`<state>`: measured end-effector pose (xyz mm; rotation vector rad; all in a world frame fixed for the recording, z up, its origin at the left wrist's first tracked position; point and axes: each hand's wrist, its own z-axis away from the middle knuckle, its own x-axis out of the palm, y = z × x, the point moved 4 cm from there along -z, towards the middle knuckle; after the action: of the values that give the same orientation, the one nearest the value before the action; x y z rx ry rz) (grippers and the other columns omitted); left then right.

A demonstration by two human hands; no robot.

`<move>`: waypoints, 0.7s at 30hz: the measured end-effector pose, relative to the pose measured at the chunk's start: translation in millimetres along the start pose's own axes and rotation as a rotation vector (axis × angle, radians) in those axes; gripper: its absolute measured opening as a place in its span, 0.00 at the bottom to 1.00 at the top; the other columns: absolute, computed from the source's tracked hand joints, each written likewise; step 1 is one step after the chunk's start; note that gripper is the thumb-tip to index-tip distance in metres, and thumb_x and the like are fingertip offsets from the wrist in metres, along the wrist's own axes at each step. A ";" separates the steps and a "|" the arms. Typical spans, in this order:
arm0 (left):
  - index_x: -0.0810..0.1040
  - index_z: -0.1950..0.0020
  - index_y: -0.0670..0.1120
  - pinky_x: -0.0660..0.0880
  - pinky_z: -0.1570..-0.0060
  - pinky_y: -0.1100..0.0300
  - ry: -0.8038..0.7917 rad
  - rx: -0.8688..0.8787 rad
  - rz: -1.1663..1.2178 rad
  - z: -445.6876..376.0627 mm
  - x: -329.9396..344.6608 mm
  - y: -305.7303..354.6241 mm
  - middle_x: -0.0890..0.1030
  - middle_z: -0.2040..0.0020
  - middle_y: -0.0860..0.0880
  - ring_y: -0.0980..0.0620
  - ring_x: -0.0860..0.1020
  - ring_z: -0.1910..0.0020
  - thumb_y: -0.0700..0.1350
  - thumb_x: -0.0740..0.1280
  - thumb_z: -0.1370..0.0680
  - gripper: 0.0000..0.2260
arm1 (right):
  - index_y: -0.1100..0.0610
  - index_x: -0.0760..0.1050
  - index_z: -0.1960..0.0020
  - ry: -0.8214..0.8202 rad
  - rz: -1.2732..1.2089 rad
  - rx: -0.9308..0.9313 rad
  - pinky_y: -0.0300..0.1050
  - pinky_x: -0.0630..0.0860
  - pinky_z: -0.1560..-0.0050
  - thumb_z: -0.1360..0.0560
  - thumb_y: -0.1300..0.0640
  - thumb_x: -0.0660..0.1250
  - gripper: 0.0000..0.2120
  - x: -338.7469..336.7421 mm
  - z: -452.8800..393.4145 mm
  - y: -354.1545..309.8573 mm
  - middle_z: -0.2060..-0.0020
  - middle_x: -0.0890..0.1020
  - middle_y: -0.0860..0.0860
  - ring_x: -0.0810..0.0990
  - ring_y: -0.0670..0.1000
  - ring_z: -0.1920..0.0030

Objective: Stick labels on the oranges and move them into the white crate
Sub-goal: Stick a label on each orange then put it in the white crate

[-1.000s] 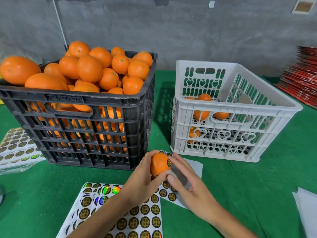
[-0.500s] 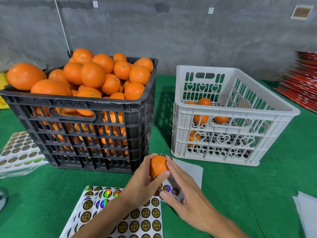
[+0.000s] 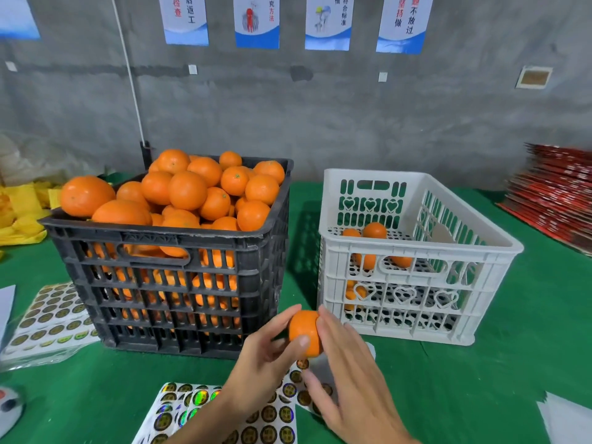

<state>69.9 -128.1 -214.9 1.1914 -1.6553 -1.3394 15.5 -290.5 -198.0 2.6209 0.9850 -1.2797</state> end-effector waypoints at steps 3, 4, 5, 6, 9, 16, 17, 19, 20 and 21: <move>0.72 0.24 0.59 0.80 0.40 0.56 0.014 0.119 0.051 -8.5 11.1 46.7 0.83 0.36 0.45 0.43 0.84 0.39 0.50 0.72 0.18 0.23 | 0.61 0.55 0.18 0.211 0.019 -0.072 0.51 0.58 0.20 0.19 0.47 0.68 0.38 -26.1 -27.6 -5.2 0.18 0.58 0.55 0.60 0.54 0.19; 0.73 0.25 0.57 0.80 0.42 0.56 0.040 0.165 0.061 -15.2 14.7 66.2 0.84 0.37 0.44 0.43 0.84 0.41 0.50 0.73 0.19 0.23 | 0.62 0.55 0.19 0.278 0.033 -0.086 0.52 0.57 0.20 0.19 0.49 0.67 0.36 -37.7 -39.6 -6.0 0.18 0.59 0.56 0.60 0.55 0.19; 0.74 0.25 0.57 0.80 0.42 0.58 0.068 0.202 0.058 -23.9 18.5 84.2 0.85 0.38 0.46 0.45 0.85 0.41 0.50 0.73 0.19 0.23 | 0.62 0.56 0.19 0.335 0.058 -0.092 0.52 0.57 0.20 0.19 0.50 0.67 0.35 -47.8 -52.0 -5.3 0.19 0.59 0.56 0.61 0.55 0.20; 0.74 0.26 0.57 0.80 0.42 0.60 0.089 0.223 0.048 -33.8 22.1 99.0 0.84 0.37 0.50 0.48 0.84 0.40 0.49 0.73 0.20 0.23 | 0.63 0.58 0.20 0.379 0.083 -0.089 0.52 0.57 0.20 0.19 0.52 0.68 0.34 -56.2 -64.4 -3.1 0.19 0.60 0.57 0.61 0.55 0.20; 0.70 0.23 0.58 0.78 0.40 0.64 0.034 0.238 -0.040 -65.4 36.2 140.5 0.84 0.37 0.56 0.54 0.83 0.38 0.48 0.70 0.19 0.25 | 0.64 0.62 0.22 0.465 0.145 -0.044 0.54 0.57 0.20 0.20 0.54 0.68 0.32 -82.8 -101.7 9.6 0.21 0.65 0.59 0.63 0.56 0.21; 0.76 0.26 0.49 0.72 0.31 0.58 0.112 0.421 -0.931 -126.0 12.3 199.9 0.78 0.29 0.52 0.56 0.74 0.30 0.50 0.65 0.16 0.18 | 0.63 0.69 0.25 0.355 0.457 0.134 0.62 0.62 0.23 0.19 0.52 0.67 0.27 -90.1 -152.4 51.2 0.25 0.71 0.61 0.68 0.60 0.24; 0.77 0.29 0.48 0.72 0.35 0.60 0.160 0.419 -1.019 -131.2 -0.6 203.7 0.79 0.32 0.51 0.54 0.76 0.32 0.50 0.65 0.16 0.17 | 0.63 0.70 0.25 0.332 0.461 0.151 0.61 0.61 0.22 0.18 0.50 0.65 0.26 -84.6 -152.6 56.9 0.25 0.71 0.61 0.68 0.59 0.24; 0.79 0.31 0.47 0.74 0.38 0.56 0.233 0.371 -1.139 -143.0 -33.8 207.3 0.81 0.35 0.47 0.48 0.78 0.35 0.48 0.66 0.17 0.15 | 0.61 0.73 0.27 0.311 0.439 0.155 0.60 0.61 0.22 0.18 0.47 0.63 0.25 -70.5 -152.1 64.3 0.26 0.73 0.59 0.70 0.57 0.25; 0.78 0.31 0.46 0.75 0.38 0.52 0.255 0.318 -1.190 -150.0 -51.6 206.5 0.81 0.34 0.46 0.46 0.78 0.34 0.47 0.66 0.17 0.15 | 0.61 0.74 0.28 0.305 0.426 0.151 0.58 0.63 0.23 0.18 0.47 0.62 0.24 -63.3 -151.5 65.6 0.28 0.75 0.58 0.73 0.56 0.27; 0.77 0.29 0.45 0.75 0.36 0.49 0.266 0.247 -1.231 -157.2 -69.5 204.2 0.80 0.32 0.44 0.44 0.77 0.33 0.46 0.66 0.18 0.17 | 0.60 0.76 0.30 0.298 0.417 0.146 0.57 0.65 0.25 0.18 0.46 0.61 0.23 -55.8 -151.9 64.9 0.30 0.77 0.57 0.75 0.56 0.29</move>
<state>190.0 -106.8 22.5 2.6194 -0.8258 -1.5033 131.8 -322.4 -72.0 2.9711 0.3367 -0.9132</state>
